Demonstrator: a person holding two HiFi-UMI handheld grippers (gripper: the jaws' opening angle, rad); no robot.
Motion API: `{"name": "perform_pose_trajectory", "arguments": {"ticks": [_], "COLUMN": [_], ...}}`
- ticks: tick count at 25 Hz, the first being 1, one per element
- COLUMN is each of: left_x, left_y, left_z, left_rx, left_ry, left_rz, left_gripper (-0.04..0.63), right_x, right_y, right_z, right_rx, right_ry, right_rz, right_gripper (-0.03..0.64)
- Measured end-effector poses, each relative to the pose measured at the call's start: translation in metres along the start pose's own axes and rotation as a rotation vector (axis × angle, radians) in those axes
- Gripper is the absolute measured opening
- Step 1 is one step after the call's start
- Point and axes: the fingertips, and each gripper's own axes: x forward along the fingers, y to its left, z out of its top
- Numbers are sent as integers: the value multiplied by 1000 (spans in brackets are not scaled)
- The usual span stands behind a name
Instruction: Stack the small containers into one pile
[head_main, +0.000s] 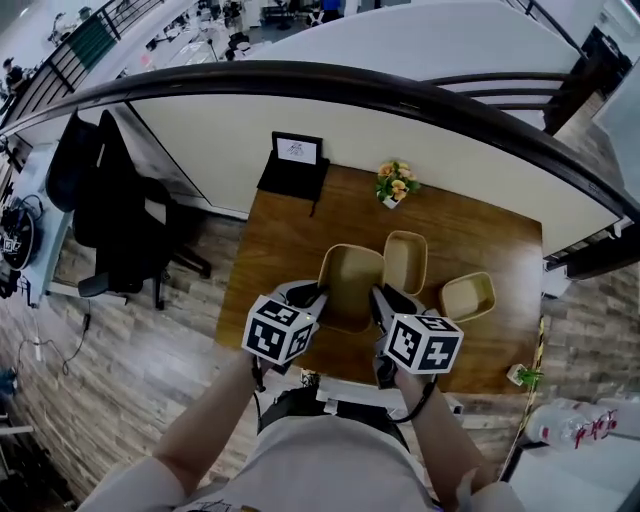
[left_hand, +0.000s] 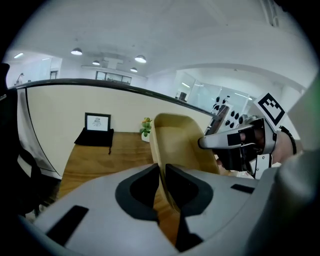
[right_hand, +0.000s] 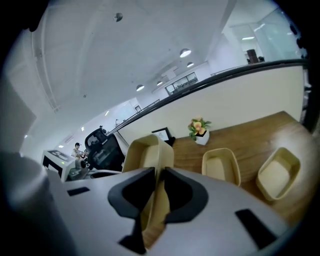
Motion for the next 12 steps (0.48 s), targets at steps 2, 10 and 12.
{"name": "perform_pose_trajectory", "arguments": {"ticks": [2,10,12], "left_x": [7,41,47], "left_y": [-18,-65,-70], "left_z": [1,-6,-6], "left_rx": [14,18,20], "left_ry": [7,52,60], "left_rz": [-25,-100,-111], "left_gripper": [44,46,46], "right_x": [-15,-47,-50], "right_y": [-13,-63,-72], "right_z": [0,-12,-13], "right_rx": [18,84,92], "right_ry": [-12,-22,-19], "right_rz": [-19,-97,-103], "right_gripper": [64,60,60]}}
